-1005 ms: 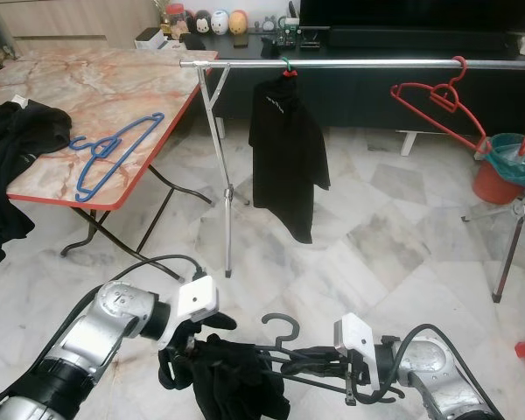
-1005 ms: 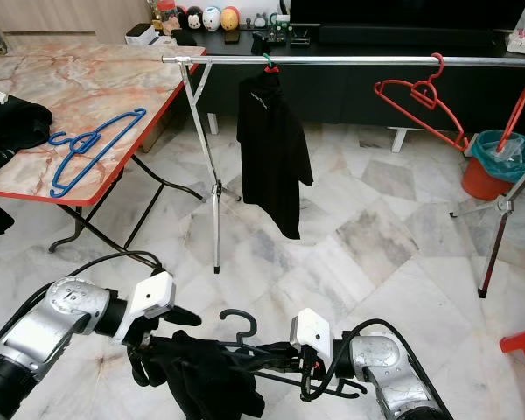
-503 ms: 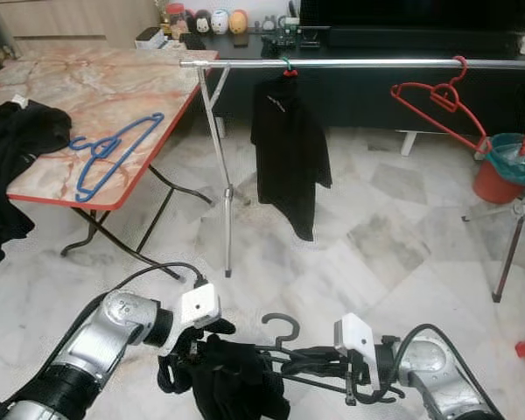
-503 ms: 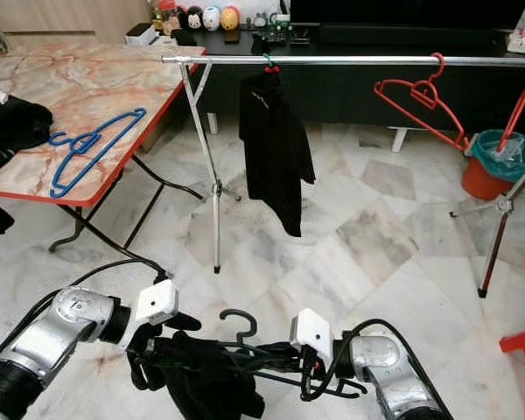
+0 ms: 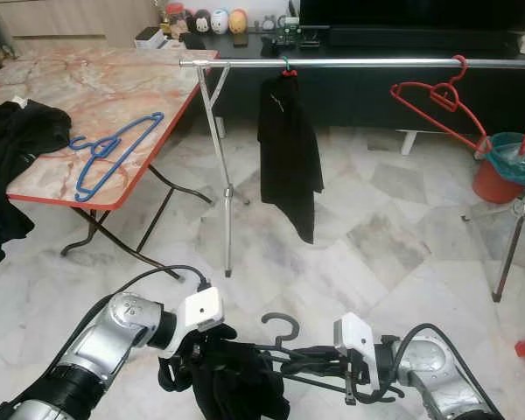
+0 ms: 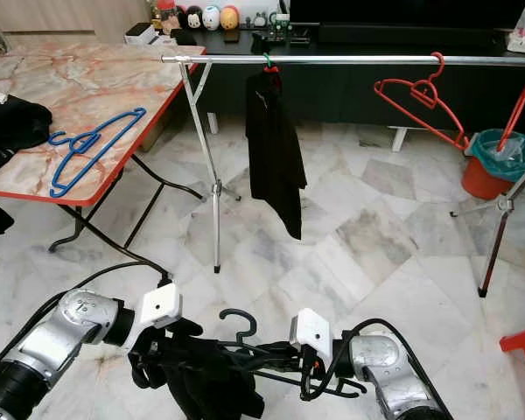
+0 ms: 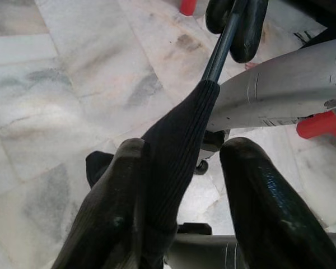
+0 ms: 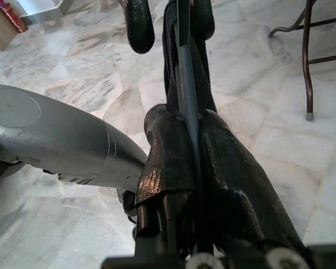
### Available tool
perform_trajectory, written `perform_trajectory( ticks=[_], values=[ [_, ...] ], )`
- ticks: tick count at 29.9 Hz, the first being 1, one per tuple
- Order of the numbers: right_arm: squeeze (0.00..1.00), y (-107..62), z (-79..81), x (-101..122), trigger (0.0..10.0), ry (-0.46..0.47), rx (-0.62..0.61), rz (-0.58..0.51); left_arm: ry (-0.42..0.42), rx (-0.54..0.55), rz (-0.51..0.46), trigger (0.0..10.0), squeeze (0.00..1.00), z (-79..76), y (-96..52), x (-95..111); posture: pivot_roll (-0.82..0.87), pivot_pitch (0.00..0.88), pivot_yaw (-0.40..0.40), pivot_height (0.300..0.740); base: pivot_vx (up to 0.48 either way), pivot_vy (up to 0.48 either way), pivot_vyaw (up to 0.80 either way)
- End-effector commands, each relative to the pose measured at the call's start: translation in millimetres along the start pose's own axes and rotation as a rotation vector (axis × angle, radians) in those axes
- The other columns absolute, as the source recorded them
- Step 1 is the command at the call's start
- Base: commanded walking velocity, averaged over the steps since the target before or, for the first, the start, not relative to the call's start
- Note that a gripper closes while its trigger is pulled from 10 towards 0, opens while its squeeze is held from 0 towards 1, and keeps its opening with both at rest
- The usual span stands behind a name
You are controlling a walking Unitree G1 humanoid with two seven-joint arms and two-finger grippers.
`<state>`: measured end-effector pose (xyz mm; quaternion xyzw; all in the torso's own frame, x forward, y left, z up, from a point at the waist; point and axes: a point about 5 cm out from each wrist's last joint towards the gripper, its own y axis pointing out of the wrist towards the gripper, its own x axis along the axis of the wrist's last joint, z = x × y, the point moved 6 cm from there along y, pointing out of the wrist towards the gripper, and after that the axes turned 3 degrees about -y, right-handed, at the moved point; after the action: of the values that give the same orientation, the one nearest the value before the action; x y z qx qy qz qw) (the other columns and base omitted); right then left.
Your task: Hang hanger
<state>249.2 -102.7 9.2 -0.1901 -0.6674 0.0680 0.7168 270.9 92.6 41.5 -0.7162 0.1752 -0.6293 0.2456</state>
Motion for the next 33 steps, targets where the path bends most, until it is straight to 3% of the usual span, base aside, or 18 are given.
perform_trajectory(
  ticks=[1,18,19,20,21,33],
  values=[
    [0.0,2.6,-5.1,13,0.0,-0.039,-0.005,-0.036,0.006,0.005,0.012,0.0,0.0,2.1,-1.9,-1,0.02,0.064,0.059,0.74,0.0,0.0,0.0],
    [0.0,4.4,-4.0,14,0.0,-0.041,0.002,-0.038,0.02,-0.015,-0.008,0.0,0.0,1.0,-4.1,7,0.02,0.066,0.057,0.74,0.0,0.0,0.0],
    [0.0,4.3,-4.1,14,0.0,-0.041,0.002,-0.038,0.025,-0.014,-0.01,4.2,0.0,0.9,-4.0,8,0.02,0.066,0.057,0.74,0.0,0.0,0.0],
    [0.0,4.3,-4.1,14,0.0,-0.041,0.001,-0.038,0.028,-0.013,-0.011,4.2,0.0,0.9,-3.9,8,0.02,0.066,0.057,0.74,0.0,0.0,0.0],
    [0.0,4.1,-4.0,14,0.0,-0.04,0.002,-0.038,0.027,-0.014,-0.011,10.0,0.0,0.8,-3.6,9,0.02,0.066,0.057,0.74,0.0,0.0,0.0],
    [0.0,4.9,1.8,8,0.0,-0.042,0.022,-0.012,0.03,-0.007,-0.037,10.0,0.0,3.3,-7.0,17,0.02,0.065,0.057,0.74,0.0,0.0,0.0]
  ],
)
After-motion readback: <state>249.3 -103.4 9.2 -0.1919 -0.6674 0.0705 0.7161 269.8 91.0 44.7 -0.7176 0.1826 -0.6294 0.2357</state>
